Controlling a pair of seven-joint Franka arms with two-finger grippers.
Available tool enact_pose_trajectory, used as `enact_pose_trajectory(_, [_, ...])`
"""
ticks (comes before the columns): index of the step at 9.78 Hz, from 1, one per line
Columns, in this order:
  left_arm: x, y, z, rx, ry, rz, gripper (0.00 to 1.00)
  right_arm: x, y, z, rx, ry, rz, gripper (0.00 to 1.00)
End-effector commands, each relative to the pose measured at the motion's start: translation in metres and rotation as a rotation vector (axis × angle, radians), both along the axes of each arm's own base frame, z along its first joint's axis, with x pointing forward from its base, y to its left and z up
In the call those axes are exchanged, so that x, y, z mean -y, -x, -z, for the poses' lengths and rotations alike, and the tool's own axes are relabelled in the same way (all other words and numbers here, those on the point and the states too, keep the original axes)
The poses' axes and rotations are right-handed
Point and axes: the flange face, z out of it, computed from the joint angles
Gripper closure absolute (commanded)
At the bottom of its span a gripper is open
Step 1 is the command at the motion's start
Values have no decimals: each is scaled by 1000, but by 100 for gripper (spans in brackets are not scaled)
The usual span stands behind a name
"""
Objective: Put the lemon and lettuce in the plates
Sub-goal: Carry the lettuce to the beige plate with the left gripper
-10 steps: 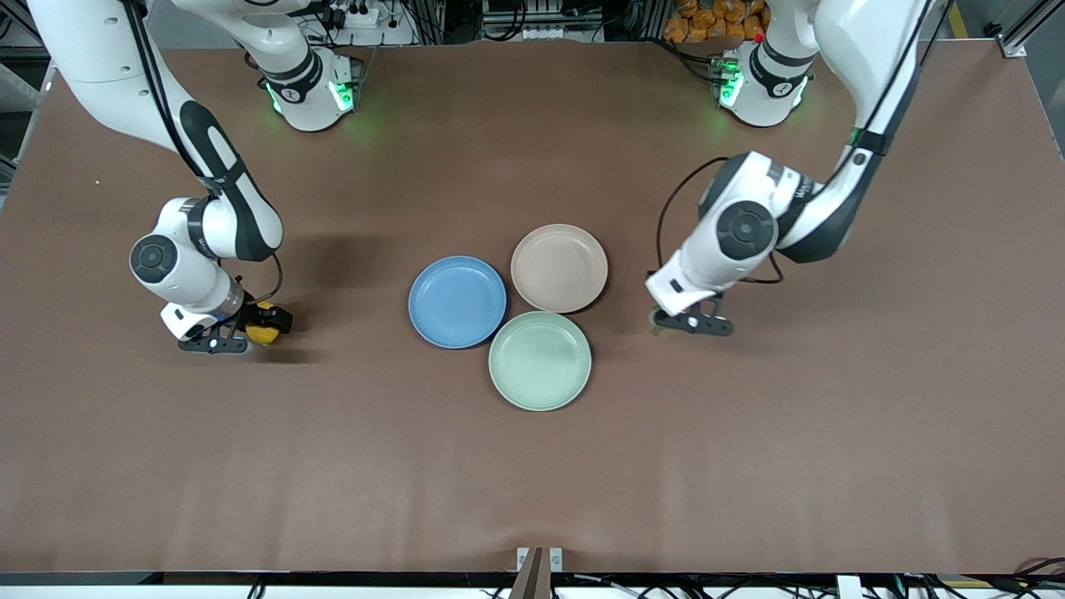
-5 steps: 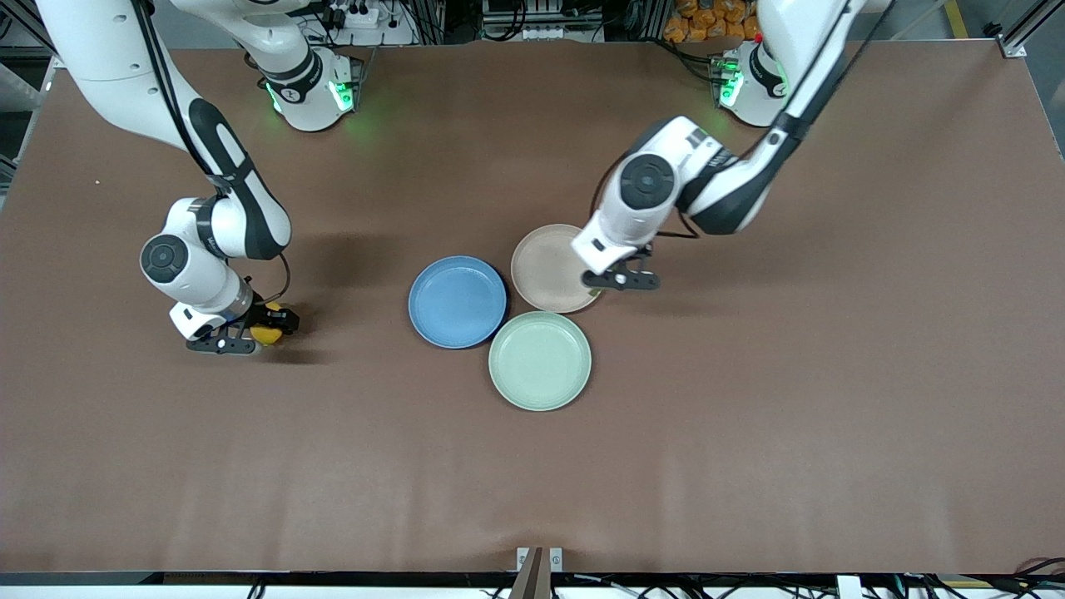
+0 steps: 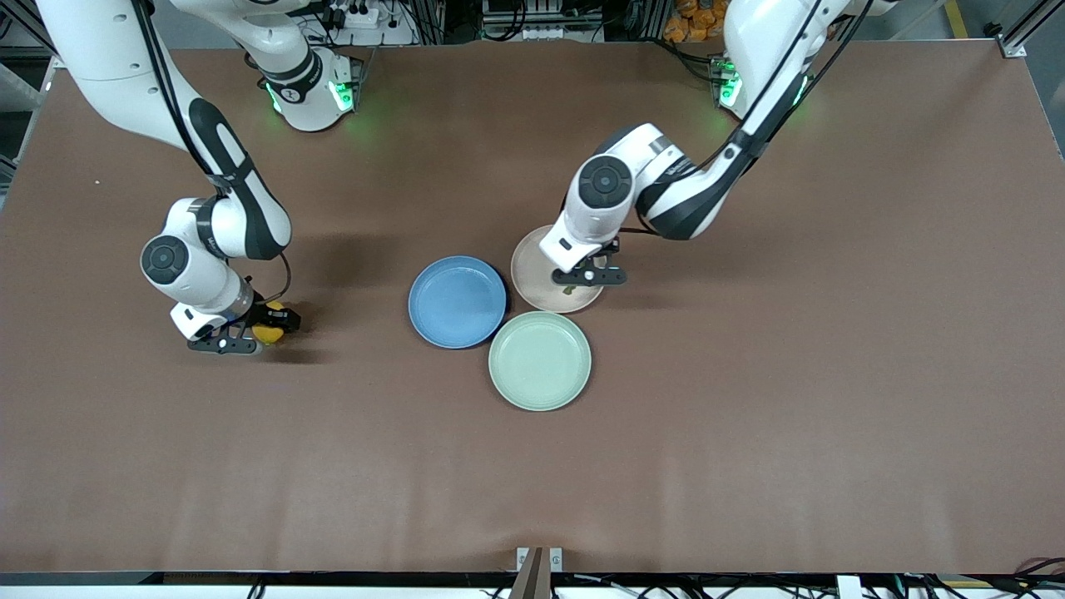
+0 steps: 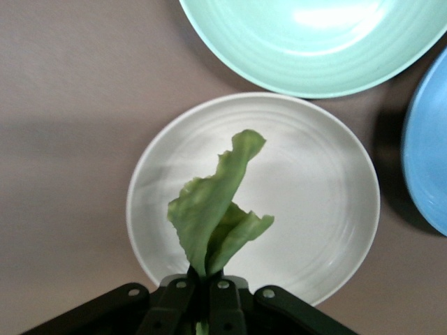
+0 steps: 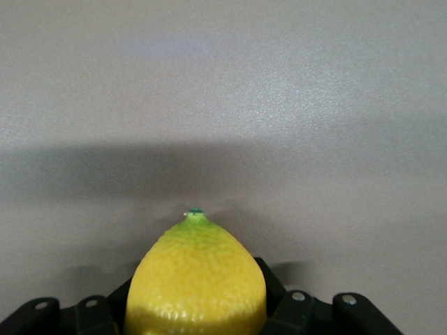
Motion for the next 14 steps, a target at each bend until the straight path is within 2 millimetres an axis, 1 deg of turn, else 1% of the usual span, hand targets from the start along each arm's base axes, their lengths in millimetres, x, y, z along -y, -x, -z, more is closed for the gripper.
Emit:
enact_pose_trajectory(1, [15,4,19,31,-26,-19,100,-12,-6,-3,4,-2,-17,65])
enact_pose_trajectory(2, [16,4,19,31,-27,-24,71,-16,-8,-7,10,-2,-23,69])
enact_pose_trajectory(3, [16,5,20,33,-30,-19,1,-17,-12,-12,-7,-2,-26,72])
enact_pose_trajectory(5, [15,4,18,35,-29,-22,0,-20,-24,-28,-59,-6,-25,73])
enact_pose_trajectory(7, [11,-2,11,46,-24,-31,0,-31,-36,-42,-94,-7,-37,73])
enact_pose_trajectory(8, [0,-18,2,68,-23,-55,0,-40,-41,-48,-94,-6,-45,75])
enact_pose_trajectory(9, [-11,-37,-11,96,-21,-84,0,-52,-45,-54,-94,-7,-55,74])
enact_pose_trajectory(10, [-28,-59,-24,119,-18,-122,0,-68,-49,-60,-87,-7,-59,74])
enact_pose_trajectory(12, [-58,-88,-42,107,-77,-129,0,-123,-53,-72,-76,-8,-77,73])
enact_pose_trajectory(13, [-72,-102,-51,107,-91,-125,0,-154,-53,-79,-70,-35,-77,73])
enact_pose_trajectory(14, [-92,-117,-55,109,-93,-125,0,-179,-52,-86,-66,-89,-62,73])
